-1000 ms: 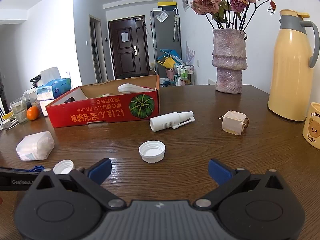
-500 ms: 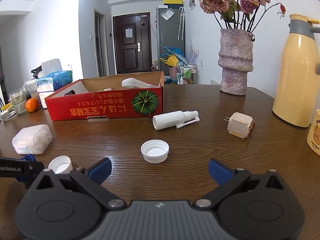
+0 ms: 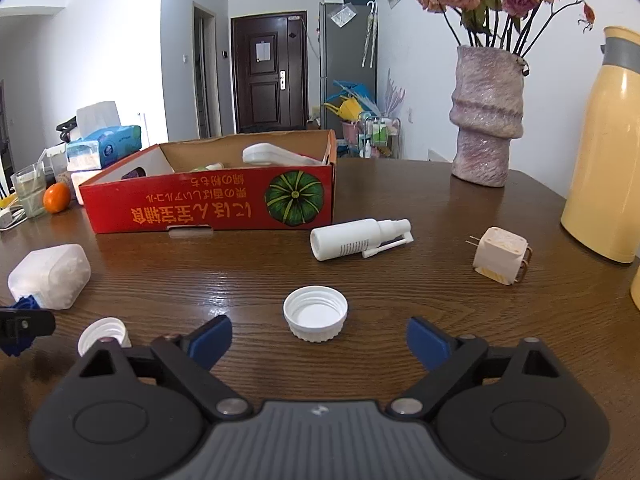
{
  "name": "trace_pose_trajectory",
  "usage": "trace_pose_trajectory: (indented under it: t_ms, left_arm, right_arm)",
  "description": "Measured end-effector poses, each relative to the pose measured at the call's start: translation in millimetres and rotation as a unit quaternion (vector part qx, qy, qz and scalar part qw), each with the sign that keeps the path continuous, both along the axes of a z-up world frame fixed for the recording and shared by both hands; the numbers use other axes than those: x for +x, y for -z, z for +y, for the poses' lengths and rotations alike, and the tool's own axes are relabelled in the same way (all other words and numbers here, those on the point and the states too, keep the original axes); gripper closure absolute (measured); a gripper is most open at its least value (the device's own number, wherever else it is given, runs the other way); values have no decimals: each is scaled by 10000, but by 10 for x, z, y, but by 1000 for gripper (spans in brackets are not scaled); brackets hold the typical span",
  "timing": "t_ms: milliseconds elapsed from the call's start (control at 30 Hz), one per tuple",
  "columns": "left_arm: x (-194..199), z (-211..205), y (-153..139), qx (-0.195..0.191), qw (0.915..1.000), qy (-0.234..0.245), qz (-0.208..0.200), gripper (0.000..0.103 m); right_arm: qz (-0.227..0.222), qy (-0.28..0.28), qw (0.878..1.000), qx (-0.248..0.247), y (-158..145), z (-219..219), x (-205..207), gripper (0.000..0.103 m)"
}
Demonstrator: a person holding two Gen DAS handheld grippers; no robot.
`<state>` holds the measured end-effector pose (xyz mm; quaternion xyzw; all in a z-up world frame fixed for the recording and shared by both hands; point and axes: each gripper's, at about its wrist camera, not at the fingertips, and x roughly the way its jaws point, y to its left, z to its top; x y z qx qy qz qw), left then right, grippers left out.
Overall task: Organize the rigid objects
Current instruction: 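Grasp the white bottle cap with the right gripper while the left gripper holds the blue cap, then carry the blue cap and white cap toward the red box with both grippers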
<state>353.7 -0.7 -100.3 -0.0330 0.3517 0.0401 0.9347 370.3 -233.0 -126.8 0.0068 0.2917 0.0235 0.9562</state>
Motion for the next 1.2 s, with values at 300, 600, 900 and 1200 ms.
trace_pose_trajectory:
  t_ms: [300,600,900,1200]
  left_arm:
    - [5,27,-11,-22,10000,-40,-30,48]
    - [2,37,-15,-24,10000,-51,-31,48]
    - [-4,43,-30,-43,10000,-42,-54,48]
    - [-26,45,-52,-68,9999,-34,-115,48]
  right_arm:
    - [143,5,9999,37,44,12,213,50]
    - [35,-52,10000,7,28,41,155,64]
    - [-181,-133,9997,100,-47,106,-14,64]
    - [-382,-350,9985,163,-116,276,-227,64]
